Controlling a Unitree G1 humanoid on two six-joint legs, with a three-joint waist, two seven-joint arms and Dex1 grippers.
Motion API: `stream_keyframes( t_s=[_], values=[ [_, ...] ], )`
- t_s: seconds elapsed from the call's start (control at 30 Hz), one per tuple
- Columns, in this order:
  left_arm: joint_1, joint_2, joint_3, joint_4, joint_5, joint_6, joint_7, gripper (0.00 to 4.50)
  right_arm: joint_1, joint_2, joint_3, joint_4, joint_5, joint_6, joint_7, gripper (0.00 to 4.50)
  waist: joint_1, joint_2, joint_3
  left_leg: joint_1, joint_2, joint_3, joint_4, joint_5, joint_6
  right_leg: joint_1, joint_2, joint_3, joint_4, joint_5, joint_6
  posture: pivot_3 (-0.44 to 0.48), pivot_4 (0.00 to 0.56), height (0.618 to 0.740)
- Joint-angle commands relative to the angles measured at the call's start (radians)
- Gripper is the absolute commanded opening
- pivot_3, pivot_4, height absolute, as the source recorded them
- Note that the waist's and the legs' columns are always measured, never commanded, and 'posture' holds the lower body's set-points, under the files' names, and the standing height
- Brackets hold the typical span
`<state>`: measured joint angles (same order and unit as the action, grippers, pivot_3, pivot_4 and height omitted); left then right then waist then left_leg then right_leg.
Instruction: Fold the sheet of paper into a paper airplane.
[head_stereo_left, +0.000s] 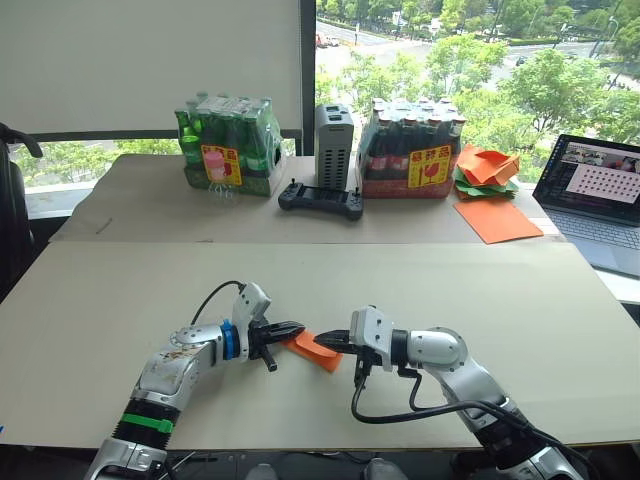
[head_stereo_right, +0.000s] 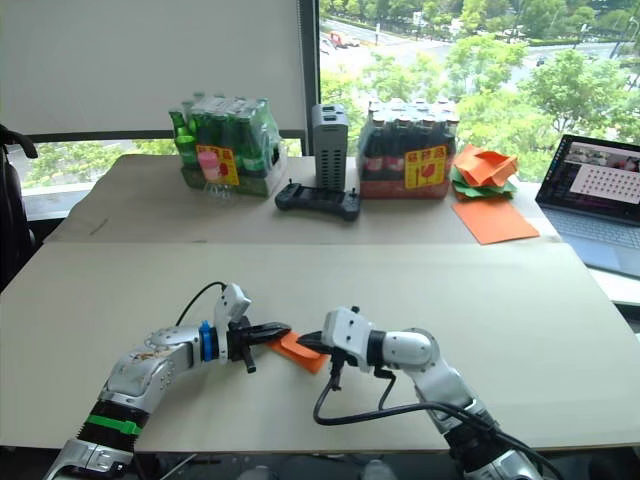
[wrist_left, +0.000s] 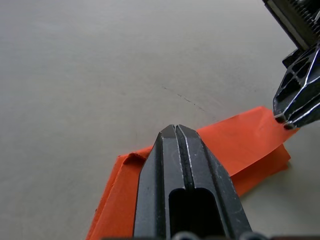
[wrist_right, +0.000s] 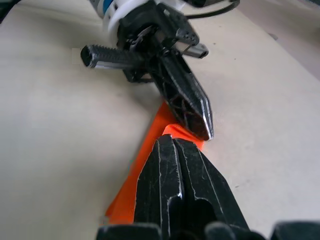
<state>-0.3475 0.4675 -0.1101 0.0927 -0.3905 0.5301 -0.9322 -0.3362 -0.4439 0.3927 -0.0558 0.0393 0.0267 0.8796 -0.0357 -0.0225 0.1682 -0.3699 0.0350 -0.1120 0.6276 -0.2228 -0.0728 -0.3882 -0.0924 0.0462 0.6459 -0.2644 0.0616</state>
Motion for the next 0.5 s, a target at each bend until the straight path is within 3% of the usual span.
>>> stream_keyframes(
  t_s=[0.03,0.5],
  values=[
    [0.008,-0.003,-0.019,0.003,0.019,0.019,0.009,0.0,-0.008,-0.001,0.003,-0.013,-0.04,-0.002,-0.018,0.03,0.0,0.0,0.0,0.0,0.0,0.0,0.0,0.0,0.0,0.0,0.0,0.0,0.0,0.0,0.0,0.0,0.15,0.74],
    [0.012,-0.019,-0.031,-0.046,0.002,0.041,0.007,0.0,0.011,-0.054,0.043,0.005,-0.181,0.044,-0.023,0.03,0.001,0.0,0.0,0.0,0.0,0.0,0.0,0.0,0.0,0.0,0.0,0.0,0.0,-0.001,0.001,0.0,0.15,0.74]
  ],
)
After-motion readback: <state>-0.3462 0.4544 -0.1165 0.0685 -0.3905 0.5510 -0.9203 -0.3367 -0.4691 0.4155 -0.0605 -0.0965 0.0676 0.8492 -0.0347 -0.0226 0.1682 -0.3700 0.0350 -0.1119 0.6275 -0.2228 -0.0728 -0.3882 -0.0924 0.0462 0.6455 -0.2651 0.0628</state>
